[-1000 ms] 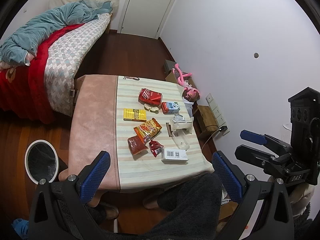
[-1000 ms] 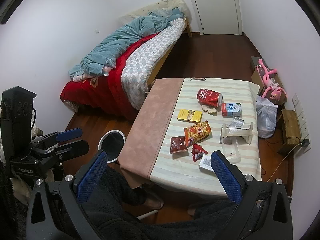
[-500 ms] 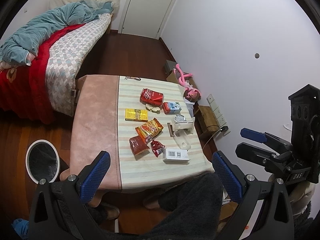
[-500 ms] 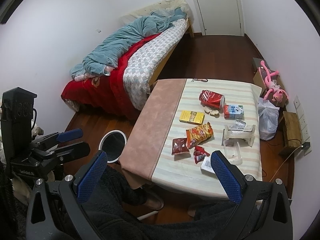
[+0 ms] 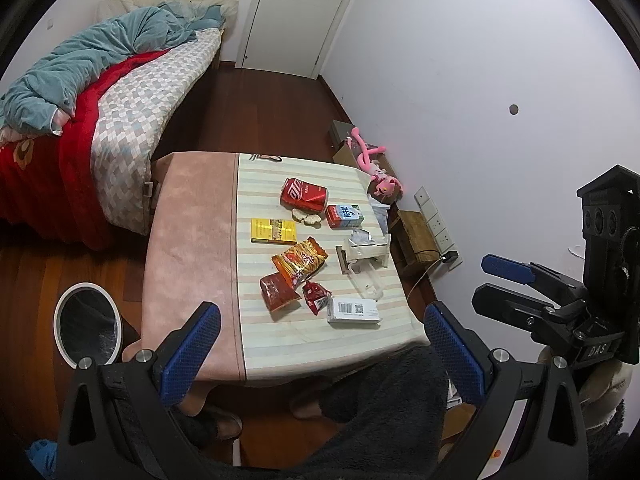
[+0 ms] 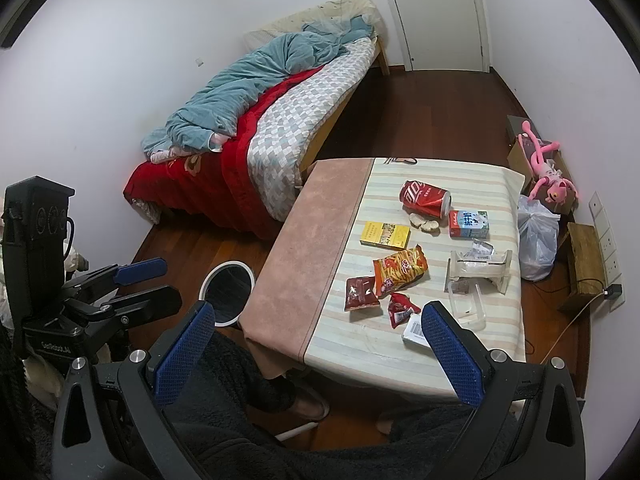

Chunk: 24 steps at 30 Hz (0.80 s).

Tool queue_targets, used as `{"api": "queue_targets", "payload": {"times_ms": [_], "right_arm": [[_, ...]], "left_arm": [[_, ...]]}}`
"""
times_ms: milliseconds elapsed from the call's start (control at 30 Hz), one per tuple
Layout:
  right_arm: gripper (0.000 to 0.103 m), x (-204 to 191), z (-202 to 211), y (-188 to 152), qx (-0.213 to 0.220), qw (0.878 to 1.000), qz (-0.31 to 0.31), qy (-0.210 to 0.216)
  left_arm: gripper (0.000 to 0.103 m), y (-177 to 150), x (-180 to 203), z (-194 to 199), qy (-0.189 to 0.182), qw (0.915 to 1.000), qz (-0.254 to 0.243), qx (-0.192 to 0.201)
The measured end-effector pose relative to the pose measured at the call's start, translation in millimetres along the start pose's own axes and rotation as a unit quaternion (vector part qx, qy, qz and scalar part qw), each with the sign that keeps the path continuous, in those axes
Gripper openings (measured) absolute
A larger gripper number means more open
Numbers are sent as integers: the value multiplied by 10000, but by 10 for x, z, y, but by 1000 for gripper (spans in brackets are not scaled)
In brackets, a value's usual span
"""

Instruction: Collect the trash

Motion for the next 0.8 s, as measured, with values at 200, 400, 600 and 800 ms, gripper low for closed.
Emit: {"api": "queue_targets", "payload": {"times_ms": [200,400,600,800], "right_arm": [[103,3,-2,6,-10,10000,-1,16],[103,3,-4,8,7,10000,-2,14],[103,-3,-6,10,-3,10000,-6,14],[103,4,1,5,-3,10000,-7,18]], "left_arm": [[103,4,1,-1,-1,10000,-2,-1],[103,2,-5,-1,-2,10000,-11,4],[103,6,-2,-5,2,10000,-4,-4],[103,12,2,-4,-3,10000,-11,-13]]}}
Point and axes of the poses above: each gripper's, at about its wrist camera, not at the fingertips, and z roughly against the way its jaws point, x to its right, y to its top, the point moved 6 cm from there along -z, roughly the way its jaws point, and after that the axes turned 12 degrees about y, right-handed, at the moved point
